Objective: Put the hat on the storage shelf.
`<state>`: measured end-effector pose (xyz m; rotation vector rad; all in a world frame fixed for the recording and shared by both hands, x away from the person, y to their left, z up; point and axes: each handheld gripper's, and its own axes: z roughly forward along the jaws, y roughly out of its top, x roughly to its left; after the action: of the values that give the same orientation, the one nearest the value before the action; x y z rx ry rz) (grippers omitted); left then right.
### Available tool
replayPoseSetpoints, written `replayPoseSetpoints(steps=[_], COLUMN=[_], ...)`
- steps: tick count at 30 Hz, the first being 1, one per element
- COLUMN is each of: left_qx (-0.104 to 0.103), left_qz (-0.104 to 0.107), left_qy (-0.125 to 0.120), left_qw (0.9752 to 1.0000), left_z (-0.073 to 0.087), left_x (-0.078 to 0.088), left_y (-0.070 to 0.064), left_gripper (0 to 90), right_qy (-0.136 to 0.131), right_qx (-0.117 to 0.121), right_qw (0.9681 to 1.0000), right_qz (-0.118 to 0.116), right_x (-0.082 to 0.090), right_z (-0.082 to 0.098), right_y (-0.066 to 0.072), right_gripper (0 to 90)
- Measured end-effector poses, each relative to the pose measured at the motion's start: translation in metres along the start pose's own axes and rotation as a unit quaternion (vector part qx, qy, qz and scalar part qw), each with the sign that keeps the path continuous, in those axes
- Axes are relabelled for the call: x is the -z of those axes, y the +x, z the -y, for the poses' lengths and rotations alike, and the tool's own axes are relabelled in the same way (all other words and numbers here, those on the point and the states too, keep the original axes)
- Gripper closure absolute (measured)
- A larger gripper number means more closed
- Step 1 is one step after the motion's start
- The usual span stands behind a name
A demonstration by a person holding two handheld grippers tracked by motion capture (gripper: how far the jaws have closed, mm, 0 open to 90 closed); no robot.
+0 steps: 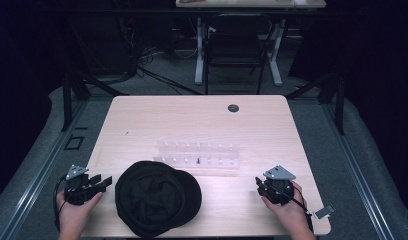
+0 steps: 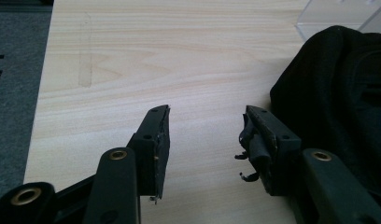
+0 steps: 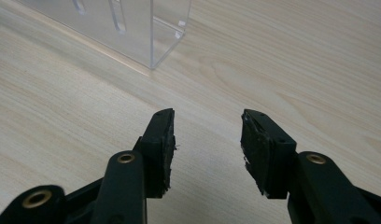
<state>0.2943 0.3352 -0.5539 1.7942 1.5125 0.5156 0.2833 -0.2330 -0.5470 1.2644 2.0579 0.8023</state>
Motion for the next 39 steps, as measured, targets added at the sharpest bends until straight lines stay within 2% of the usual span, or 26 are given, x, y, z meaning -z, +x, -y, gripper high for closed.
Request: replayPoseSetpoints(steps=[6, 8, 12, 15, 17, 18, 19, 20, 25, 26, 28, 30, 34, 35, 36, 39], left_qx=[0.023, 0.024, 0.023, 0.025, 0.033, 0.055, 0.055, 0.061, 0.048, 0.036, 0.033, 0.032, 0.07, 0.07, 0.065, 0.065], left_qz=[0.016, 0.013, 0.024, 0.029, 0.033, 0.047, 0.047, 0.052, 0.053, 0.048, 0.047, 0.048, 0.068, 0.068, 0.073, 0.078], left_qy=[-0.005, -0.005, 0.001, 0.01, 0.014, 0.025, 0.025, 0.035, 0.052, 0.062, 0.065, 0.075, 0.083, 0.083, 0.094, 0.109], left_qw=[0.9996, 0.9996, 0.9994, 0.9992, 0.9988, 0.9971, 0.9971, 0.9961, 0.9961, 0.9963, 0.9962, 0.9955, 0.9918, 0.9918, 0.9908, 0.9888], left_z=[-0.002, -0.002, -0.004, -0.006, -0.009, -0.012, -0.012, -0.014, -0.018, -0.02, -0.02, -0.022, -0.027, -0.027, -0.03, -0.034], left_x=[0.0, 0.0, 0.003, 0.004, 0.005, 0.005, 0.005, 0.006, 0.006, 0.006, 0.005, 0.005, 0.008, 0.008, 0.009, 0.011], left_y=[0.002, 0.0, -0.003, -0.004, -0.004, -0.003, -0.003, -0.003, -0.008, -0.01, -0.01, -0.011, -0.009, -0.009, -0.008, -0.008], left_gripper=[49.2, 49.3, 48.2, 50.7, 52.5, 52.8, 53.0, 53.4, 54.5, 54.5, 54.5, 54.6, 55.2, 55.9, 55.9, 55.9], right_qy=[-0.002, 0.0, -0.006, -0.001, 0.001, -0.001, -0.001, -0.003, -0.003, 0.004, 0.001, 0.004, -0.007, -0.007, -0.008, -0.007], right_qx=[-0.011, -0.011, -0.017, -0.012, -0.011, -0.012, -0.012, -0.011, -0.015, -0.022, -0.028, -0.026, -0.03, -0.03, -0.028, -0.028], right_qw=[0.9999, 0.9999, 0.9998, 0.9999, 0.9999, 0.9999, 0.9999, 0.9999, 0.9998, 0.9996, 0.9995, 0.9995, 0.9995, 0.9995, 0.9995, 0.9994], right_qz=[0.005, 0.005, -0.005, -0.003, -0.003, -0.007, -0.007, -0.008, -0.01, -0.016, -0.017, -0.015, -0.012, -0.012, -0.014, -0.019], right_x=[0.002, 0.002, 0.003, 0.004, 0.004, 0.003, 0.003, 0.003, 0.005, 0.007, 0.006, 0.007, 0.007, 0.007, 0.007, 0.007], right_z=[0.0, 0.0, 0.0, -0.001, 0.0, 0.0, 0.0, 0.0, 0.0, 0.0, 0.0, 0.0, 0.0, 0.0, 0.0, 0.0], right_y=[-0.004, -0.005, -0.006, -0.005, -0.005, -0.004, -0.004, -0.005, -0.007, -0.009, -0.008, -0.009, -0.008, -0.008, -0.008, -0.008], right_gripper=[55.1, 56.0, 58.0, 58.4, 58.4, 58.5, 58.5, 58.4, 59.0, 60.3, 60.9, 61.1, 60.5, 60.5, 60.5, 62.9])
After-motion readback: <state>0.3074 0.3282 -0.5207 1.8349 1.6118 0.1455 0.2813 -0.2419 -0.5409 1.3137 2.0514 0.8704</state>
